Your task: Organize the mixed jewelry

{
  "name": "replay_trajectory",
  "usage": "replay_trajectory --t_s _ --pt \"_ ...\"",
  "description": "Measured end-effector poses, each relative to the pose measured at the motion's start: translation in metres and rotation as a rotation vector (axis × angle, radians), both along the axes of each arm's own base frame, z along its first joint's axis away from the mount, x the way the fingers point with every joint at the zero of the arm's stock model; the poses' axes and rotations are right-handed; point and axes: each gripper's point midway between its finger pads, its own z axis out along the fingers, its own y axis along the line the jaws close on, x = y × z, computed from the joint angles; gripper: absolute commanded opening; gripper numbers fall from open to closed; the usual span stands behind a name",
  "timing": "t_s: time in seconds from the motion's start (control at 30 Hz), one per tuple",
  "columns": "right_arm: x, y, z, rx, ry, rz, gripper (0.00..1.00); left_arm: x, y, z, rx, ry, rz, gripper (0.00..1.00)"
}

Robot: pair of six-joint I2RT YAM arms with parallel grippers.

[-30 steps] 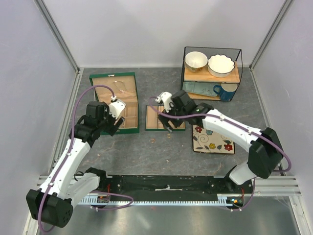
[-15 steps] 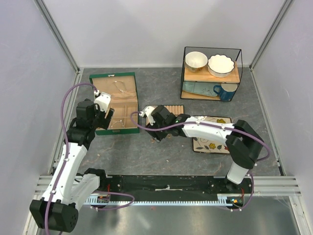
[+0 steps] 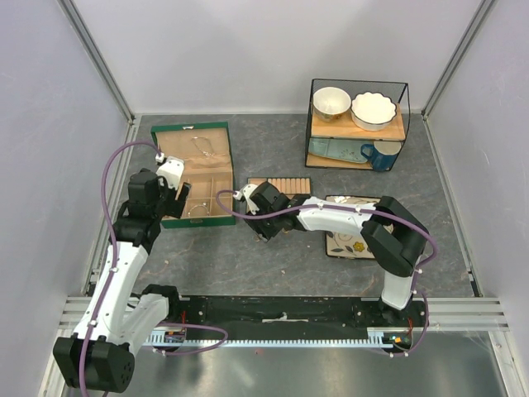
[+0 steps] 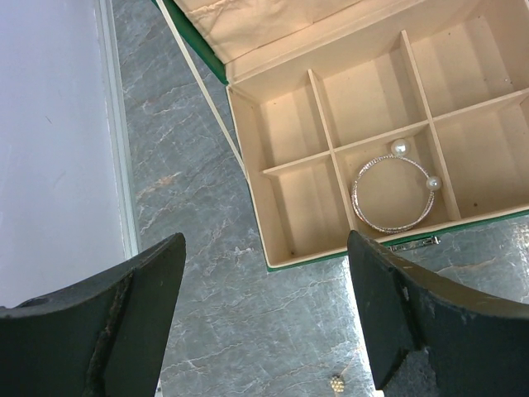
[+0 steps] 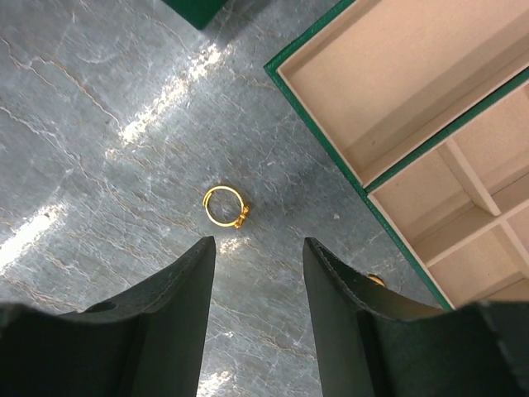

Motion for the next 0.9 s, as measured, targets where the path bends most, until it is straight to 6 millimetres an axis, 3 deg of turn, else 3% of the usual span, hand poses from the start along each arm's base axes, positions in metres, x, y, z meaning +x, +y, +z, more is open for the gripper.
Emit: replay_trajectory --t_s 0.27,0.9 --pt "0.002 0.008 0.005 0.028 0.005 0.000 0.52 0.001 0.002 -0.001 0.000 -0.002 0.006 0.86" --pt "0.003 0.012 -0.008 0.020 0.020 -0.002 0.45 0.000 0.003 -0.005 0.000 0.003 0.009 0.86"
